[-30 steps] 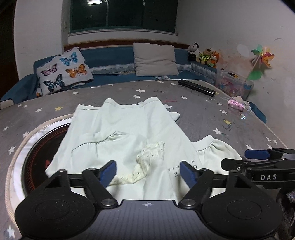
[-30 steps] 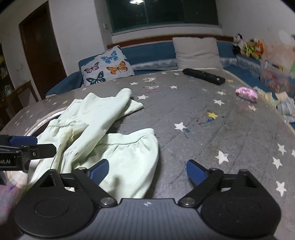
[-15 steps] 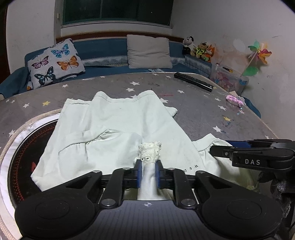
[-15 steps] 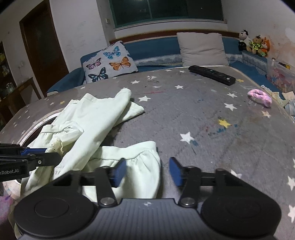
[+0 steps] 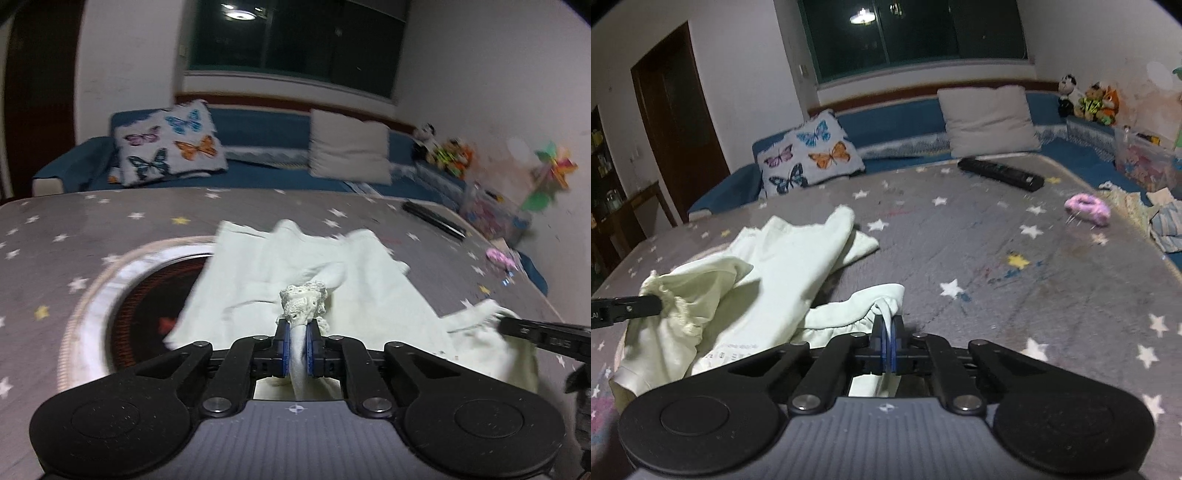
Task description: Fold clothes
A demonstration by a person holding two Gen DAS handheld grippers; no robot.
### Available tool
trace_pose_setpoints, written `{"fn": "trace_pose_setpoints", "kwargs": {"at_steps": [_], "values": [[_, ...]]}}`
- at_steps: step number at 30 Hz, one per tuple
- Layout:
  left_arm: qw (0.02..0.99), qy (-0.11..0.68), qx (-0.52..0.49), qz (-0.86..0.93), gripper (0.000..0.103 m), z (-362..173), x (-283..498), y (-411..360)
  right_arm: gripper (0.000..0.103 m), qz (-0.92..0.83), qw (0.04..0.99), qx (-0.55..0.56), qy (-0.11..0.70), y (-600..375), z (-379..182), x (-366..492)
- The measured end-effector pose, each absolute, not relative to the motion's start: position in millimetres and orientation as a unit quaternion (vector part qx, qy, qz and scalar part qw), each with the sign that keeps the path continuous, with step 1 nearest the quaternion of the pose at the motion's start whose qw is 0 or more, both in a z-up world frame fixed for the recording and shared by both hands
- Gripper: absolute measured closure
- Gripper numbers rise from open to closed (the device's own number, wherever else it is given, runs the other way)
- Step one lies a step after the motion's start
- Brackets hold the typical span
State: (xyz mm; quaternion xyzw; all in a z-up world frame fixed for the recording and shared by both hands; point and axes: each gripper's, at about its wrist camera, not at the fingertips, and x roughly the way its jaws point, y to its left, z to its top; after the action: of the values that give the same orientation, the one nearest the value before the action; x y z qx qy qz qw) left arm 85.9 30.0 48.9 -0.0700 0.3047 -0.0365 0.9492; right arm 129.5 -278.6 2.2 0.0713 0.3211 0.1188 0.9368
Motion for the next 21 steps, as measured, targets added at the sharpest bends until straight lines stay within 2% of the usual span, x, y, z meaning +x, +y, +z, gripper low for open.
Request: {"fn": "trace_pose_setpoints", "kwargs": {"at_steps": [12,17,19,21], "values": [[0.941,0.311,-0.126,0.034,0.094,43,17,87,0.101,0.074,0.951,0.095,0.283,-313,24,63],[0.932,0.336,-0.131,0.035,0.094,28,-4,93,0.101,0.048,0.945,0.090,0.311,-326,16,38],[0.930,0.345,-0.122,0.034,0.093,24,-8,93,0.098,0.037,0.941,0.090,0.324,-332,12,32],[0.929,0.351,-0.112,0.033,0.091,21,-12,93,0.089,0.027,0.940,0.083,0.329,-336,11,30]]}}
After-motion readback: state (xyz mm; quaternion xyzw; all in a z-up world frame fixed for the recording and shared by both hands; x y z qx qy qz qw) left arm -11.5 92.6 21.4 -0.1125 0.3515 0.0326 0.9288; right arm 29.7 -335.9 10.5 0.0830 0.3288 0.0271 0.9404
